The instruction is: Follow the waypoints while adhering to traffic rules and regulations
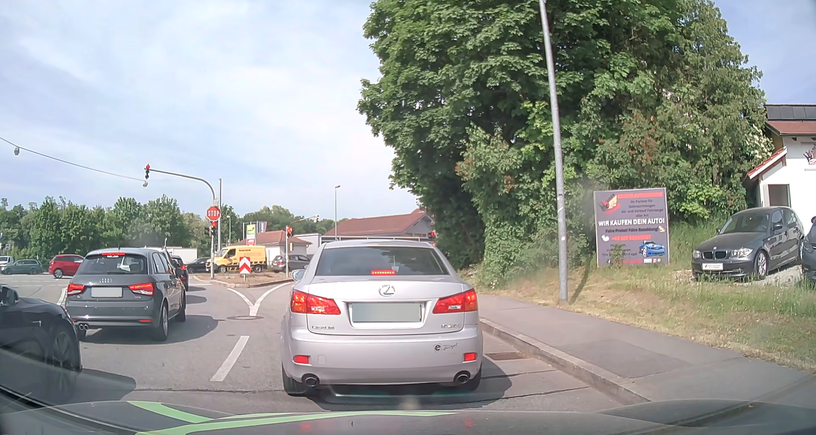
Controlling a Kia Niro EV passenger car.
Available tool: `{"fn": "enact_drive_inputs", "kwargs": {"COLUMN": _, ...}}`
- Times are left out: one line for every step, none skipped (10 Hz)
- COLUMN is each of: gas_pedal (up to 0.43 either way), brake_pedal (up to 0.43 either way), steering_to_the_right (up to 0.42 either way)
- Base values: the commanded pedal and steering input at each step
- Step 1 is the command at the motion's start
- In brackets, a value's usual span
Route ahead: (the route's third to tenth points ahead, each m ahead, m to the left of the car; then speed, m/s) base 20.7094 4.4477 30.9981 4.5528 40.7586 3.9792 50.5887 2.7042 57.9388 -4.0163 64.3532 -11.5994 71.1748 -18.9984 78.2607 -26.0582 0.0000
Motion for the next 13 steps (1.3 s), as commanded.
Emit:
{"fn": "enact_drive_inputs", "kwargs": {"gas_pedal": 0.0, "brake_pedal": 0.415, "steering_to_the_right": -0.114}}
{"fn": "enact_drive_inputs", "kwargs": {"gas_pedal": 0.0, "brake_pedal": 0.415, "steering_to_the_right": -0.114}}
{"fn": "enact_drive_inputs", "kwargs": {"gas_pedal": 0.0, "brake_pedal": 0.421, "steering_to_the_right": -0.114}}
{"fn": "enact_drive_inputs", "kwargs": {"gas_pedal": 0.0, "brake_pedal": 0.415, "steering_to_the_right": -0.114}}
{"fn": "enact_drive_inputs", "kwargs": {"gas_pedal": 0.0, "brake_pedal": 0.415, "steering_to_the_right": -0.114}}
{"fn": "enact_drive_inputs", "kwargs": {"gas_pedal": 0.0, "brake_pedal": 0.415, "steering_to_the_right": -0.113}}
{"fn": "enact_drive_inputs", "kwargs": {"gas_pedal": 0.0, "brake_pedal": 0.415, "steering_to_the_right": -0.113}}
{"fn": "enact_drive_inputs", "kwargs": {"gas_pedal": 0.0, "brake_pedal": 0.415, "steering_to_the_right": -0.113}}
{"fn": "enact_drive_inputs", "kwargs": {"gas_pedal": 0.0, "brake_pedal": 0.415, "steering_to_the_right": -0.114}}
{"fn": "enact_drive_inputs", "kwargs": {"gas_pedal": 0.0, "brake_pedal": 0.415, "steering_to_the_right": -0.114}}
{"fn": "enact_drive_inputs", "kwargs": {"gas_pedal": 0.0, "brake_pedal": 0.421, "steering_to_the_right": -0.113}}
{"fn": "enact_drive_inputs", "kwargs": {"gas_pedal": 0.0, "brake_pedal": 0.421, "steering_to_the_right": -0.114}}
{"fn": "enact_drive_inputs", "kwargs": {"gas_pedal": 0.0, "brake_pedal": 0.415, "steering_to_the_right": -0.113}}
